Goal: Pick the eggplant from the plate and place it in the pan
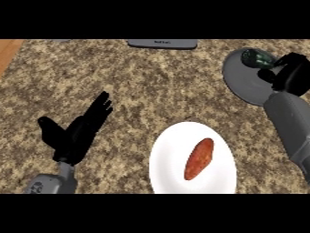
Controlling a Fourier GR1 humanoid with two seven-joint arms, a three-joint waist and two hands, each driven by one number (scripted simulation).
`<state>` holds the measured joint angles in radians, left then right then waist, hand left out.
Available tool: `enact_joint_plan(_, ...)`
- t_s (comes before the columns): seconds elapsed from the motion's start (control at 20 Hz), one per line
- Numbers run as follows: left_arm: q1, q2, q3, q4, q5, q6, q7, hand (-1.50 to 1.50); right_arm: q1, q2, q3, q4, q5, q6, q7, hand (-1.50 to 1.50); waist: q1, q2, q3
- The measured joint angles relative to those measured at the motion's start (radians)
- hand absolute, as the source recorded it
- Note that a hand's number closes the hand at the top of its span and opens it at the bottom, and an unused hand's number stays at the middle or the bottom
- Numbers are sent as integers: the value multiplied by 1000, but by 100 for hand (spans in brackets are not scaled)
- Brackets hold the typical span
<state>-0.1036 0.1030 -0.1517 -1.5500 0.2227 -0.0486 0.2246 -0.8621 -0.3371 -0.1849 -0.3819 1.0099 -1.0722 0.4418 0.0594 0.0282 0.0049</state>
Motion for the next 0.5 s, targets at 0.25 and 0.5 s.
enact_joint_plan(0.25, -2, -4, -8, 11, -1, -12, -9, 0, -20, -62, -63, 114, -68, 140, -4, -150, 13, 7, 0)
enact_joint_plan(0.5, -17, -3, -3, 3, 6, -14, 9, 0, -9, -66, -134, 133, -158, 196, -120, -150, 17, 9, 3)
